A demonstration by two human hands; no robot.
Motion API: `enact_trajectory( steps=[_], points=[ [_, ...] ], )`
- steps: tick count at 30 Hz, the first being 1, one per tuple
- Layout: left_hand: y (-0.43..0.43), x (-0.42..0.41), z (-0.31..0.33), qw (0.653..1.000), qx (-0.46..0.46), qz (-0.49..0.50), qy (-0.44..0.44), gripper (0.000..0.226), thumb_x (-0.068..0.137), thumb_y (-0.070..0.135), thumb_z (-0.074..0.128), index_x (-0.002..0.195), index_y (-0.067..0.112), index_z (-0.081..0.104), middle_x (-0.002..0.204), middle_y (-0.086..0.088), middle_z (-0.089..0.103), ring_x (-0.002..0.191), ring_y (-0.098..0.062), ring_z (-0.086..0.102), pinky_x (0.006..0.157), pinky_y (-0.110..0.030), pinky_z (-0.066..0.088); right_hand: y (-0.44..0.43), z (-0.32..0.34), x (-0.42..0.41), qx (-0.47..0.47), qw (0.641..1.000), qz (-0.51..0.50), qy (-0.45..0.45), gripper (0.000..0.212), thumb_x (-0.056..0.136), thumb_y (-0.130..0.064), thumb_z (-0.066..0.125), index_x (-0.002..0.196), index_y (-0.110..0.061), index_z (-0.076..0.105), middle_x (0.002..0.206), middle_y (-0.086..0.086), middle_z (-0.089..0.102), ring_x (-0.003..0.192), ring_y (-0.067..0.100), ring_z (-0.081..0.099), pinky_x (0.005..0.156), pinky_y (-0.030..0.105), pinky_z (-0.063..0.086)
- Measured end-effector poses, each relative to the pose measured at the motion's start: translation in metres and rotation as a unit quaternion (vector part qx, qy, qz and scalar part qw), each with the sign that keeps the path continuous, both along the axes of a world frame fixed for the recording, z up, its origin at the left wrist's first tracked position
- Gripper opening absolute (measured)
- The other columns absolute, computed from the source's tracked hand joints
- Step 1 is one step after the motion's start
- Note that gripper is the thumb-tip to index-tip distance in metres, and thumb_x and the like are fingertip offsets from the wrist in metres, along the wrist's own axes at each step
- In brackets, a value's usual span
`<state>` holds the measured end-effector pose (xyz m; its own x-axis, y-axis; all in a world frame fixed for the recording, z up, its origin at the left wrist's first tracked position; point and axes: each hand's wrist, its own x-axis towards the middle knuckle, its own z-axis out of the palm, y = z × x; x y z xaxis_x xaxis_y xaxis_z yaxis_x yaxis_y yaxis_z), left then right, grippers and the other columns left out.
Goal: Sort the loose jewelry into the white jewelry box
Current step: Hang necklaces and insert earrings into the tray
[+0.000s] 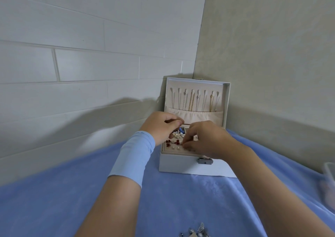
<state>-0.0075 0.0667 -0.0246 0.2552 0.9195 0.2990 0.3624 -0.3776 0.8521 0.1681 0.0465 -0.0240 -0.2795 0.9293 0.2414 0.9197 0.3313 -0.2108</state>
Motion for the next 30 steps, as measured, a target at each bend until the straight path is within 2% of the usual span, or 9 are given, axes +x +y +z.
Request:
enact_trajectory(
  steps=[4,7,12,16,19,22,25,28,30],
  points=[
    [0.000,0.002,0.001,1.000,-0.001,0.016,-0.020,0.011,0.094,0.019,0.062,0.101,0.018,0.070,0.084,0.003,0.071,0.051,-0.006,0.057,0.049,-0.009,0.043,0.000,0.002,0.000,-0.019,1.000,0.008,0.013,0.007,0.089,-0.033,0.074,0.092,-0.034,0.079,0.081,-0.023,0.060,0.076,-0.002,0.054,0.066,0.020,0.040],
    [-0.002,0.004,0.000,0.999,-0.003,0.023,-0.048,0.009,0.092,0.019,0.064,0.094,0.014,0.071,0.077,0.005,0.072,0.051,-0.007,0.057,0.048,-0.010,0.042,0.001,0.005,0.004,-0.011,0.997,-0.001,0.079,0.007,0.091,-0.030,0.072,0.092,-0.031,0.079,0.083,-0.020,0.065,0.075,-0.001,0.057,0.073,0.023,0.046],
    [-0.006,0.015,0.001,0.992,-0.024,0.016,-0.122,0.009,0.092,0.023,0.066,0.092,0.021,0.074,0.079,0.005,0.075,0.056,-0.010,0.058,0.051,-0.020,0.044,-0.006,0.022,0.020,0.032,0.959,0.026,0.282,0.016,0.089,-0.023,0.075,0.101,-0.033,0.075,0.086,-0.012,0.073,0.057,0.001,0.055,0.062,0.021,0.051],
    [-0.011,0.029,0.004,0.989,-0.053,0.021,-0.140,0.010,0.090,0.027,0.068,0.091,0.018,0.073,0.081,-0.013,0.074,0.059,-0.015,0.063,0.046,-0.019,0.040,-0.012,0.026,0.023,0.014,0.945,0.039,0.325,0.019,0.083,-0.020,0.082,0.099,-0.029,0.079,0.083,-0.009,0.076,0.048,0.004,0.050,0.053,0.018,0.047],
    [-0.017,0.036,0.004,0.991,-0.056,0.018,-0.123,0.016,0.093,0.031,0.064,0.092,0.016,0.072,0.081,-0.003,0.077,0.056,-0.015,0.064,0.045,-0.020,0.039,-0.014,0.028,0.030,0.008,0.935,0.037,0.353,0.010,0.083,-0.011,0.081,0.089,-0.019,0.082,0.060,-0.010,0.070,0.044,0.003,0.046,0.047,0.013,0.040],
    [-0.020,0.043,0.003,0.993,-0.052,0.010,-0.102,0.021,0.096,0.034,0.059,0.095,0.017,0.072,0.083,0.009,0.077,0.051,-0.011,0.063,0.055,-0.025,0.041,-0.015,0.029,0.037,0.008,0.929,0.023,0.368,0.005,0.084,-0.009,0.080,0.084,-0.014,0.081,0.049,-0.011,0.064,0.041,0.002,0.047,0.044,0.011,0.038],
    [-0.022,0.048,0.002,0.994,-0.056,-0.014,-0.095,0.020,0.099,0.032,0.055,0.098,0.022,0.072,0.088,0.012,0.077,0.057,-0.012,0.064,0.054,-0.024,0.041,-0.012,0.027,0.046,0.017,0.931,0.008,0.364,0.005,0.084,-0.011,0.080,0.081,-0.015,0.080,0.050,-0.013,0.063,0.042,0.002,0.048,0.046,0.013,0.039],
    [-0.019,0.051,-0.001,0.999,-0.024,-0.030,-0.034,0.021,0.099,0.027,0.053,0.105,0.025,0.073,0.096,0.012,0.076,0.071,-0.011,0.069,0.055,-0.021,0.046,-0.008,0.025,0.054,0.034,0.932,-0.006,0.362,0.004,0.083,-0.014,0.081,0.080,-0.016,0.079,0.057,-0.012,0.066,0.045,0.008,0.052,0.047,0.015,0.041],
    [-0.013,0.050,-0.005,0.999,0.009,-0.018,0.031,0.024,0.097,0.029,0.056,0.117,0.027,0.069,0.105,0.012,0.073,0.086,-0.009,0.068,0.068,-0.020,0.053,-0.003,0.022,0.057,0.035,0.943,-0.026,0.329,0.007,0.084,-0.015,0.080,0.078,-0.017,0.078,0.061,-0.010,0.069,0.045,0.008,0.055,0.049,0.015,0.043]
  ],
)
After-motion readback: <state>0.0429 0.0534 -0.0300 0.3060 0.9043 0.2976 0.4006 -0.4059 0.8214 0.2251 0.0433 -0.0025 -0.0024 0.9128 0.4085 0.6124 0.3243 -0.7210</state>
